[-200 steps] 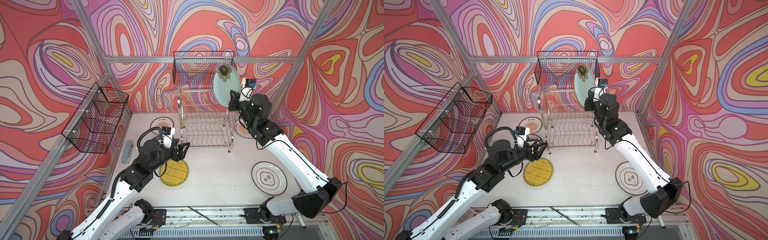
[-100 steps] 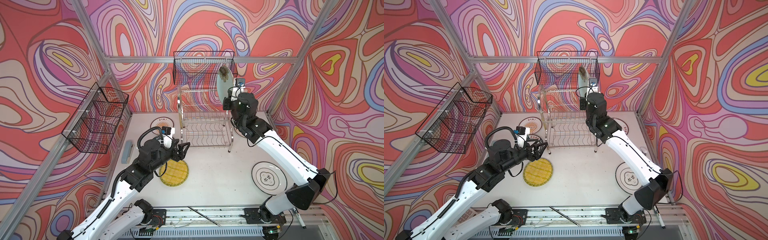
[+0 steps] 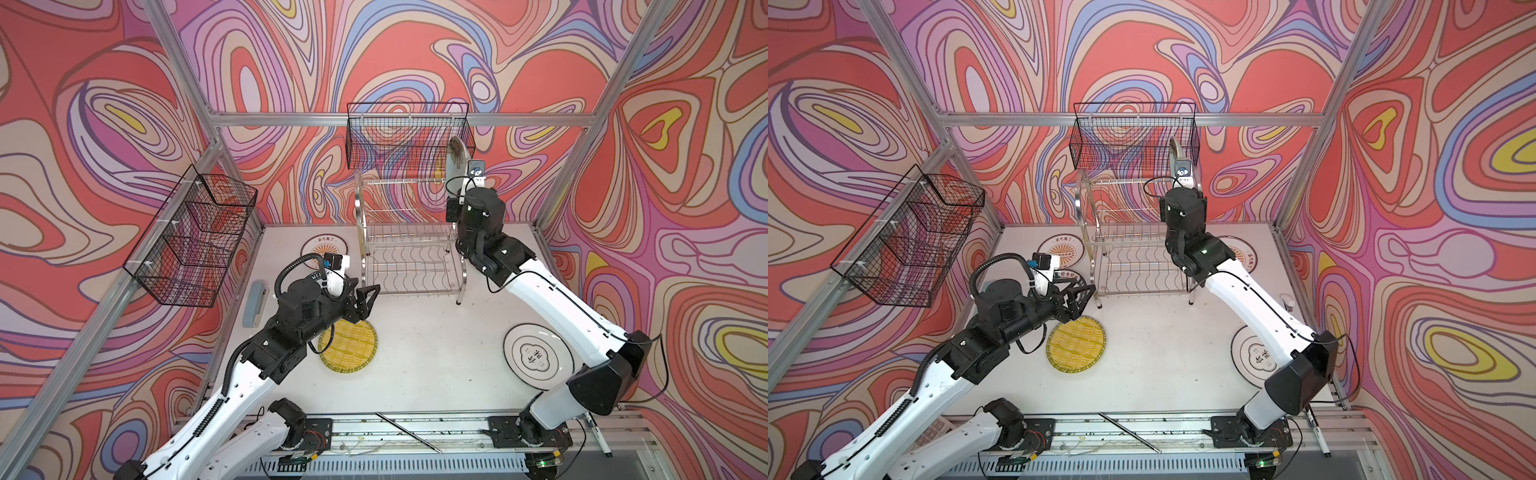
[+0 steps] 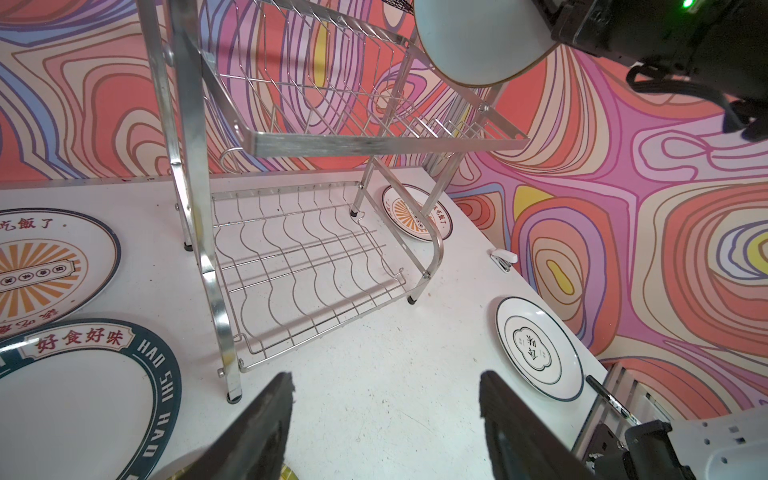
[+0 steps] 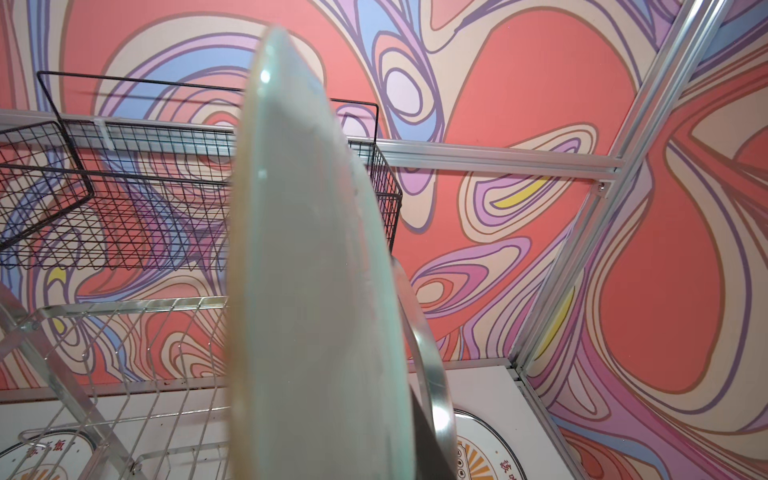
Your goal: Load the plates into the dish rack
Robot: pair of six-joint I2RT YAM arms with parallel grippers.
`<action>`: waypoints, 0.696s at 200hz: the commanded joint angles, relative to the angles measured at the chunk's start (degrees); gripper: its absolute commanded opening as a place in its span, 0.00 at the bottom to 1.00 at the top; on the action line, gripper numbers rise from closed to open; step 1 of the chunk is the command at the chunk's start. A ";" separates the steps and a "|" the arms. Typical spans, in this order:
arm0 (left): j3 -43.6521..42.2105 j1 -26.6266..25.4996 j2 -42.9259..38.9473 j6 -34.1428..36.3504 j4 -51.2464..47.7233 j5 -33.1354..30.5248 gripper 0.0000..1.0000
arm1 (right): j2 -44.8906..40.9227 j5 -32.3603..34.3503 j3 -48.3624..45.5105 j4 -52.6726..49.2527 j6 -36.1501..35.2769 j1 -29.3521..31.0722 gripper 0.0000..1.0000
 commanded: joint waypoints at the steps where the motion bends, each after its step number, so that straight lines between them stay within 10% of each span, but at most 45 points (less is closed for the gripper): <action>1: -0.21 -0.18 -0.13 -0.27 0.57 -0.57 0.73 | -0.81 4.06 1.22 5.99 0.02 0.41 0.00; 139: 0.95 -0.22 -0.13 0.69 -1.10 -0.73 0.73 | 0.78 3.80 -0.83 3.92 2.71 0.37 0.00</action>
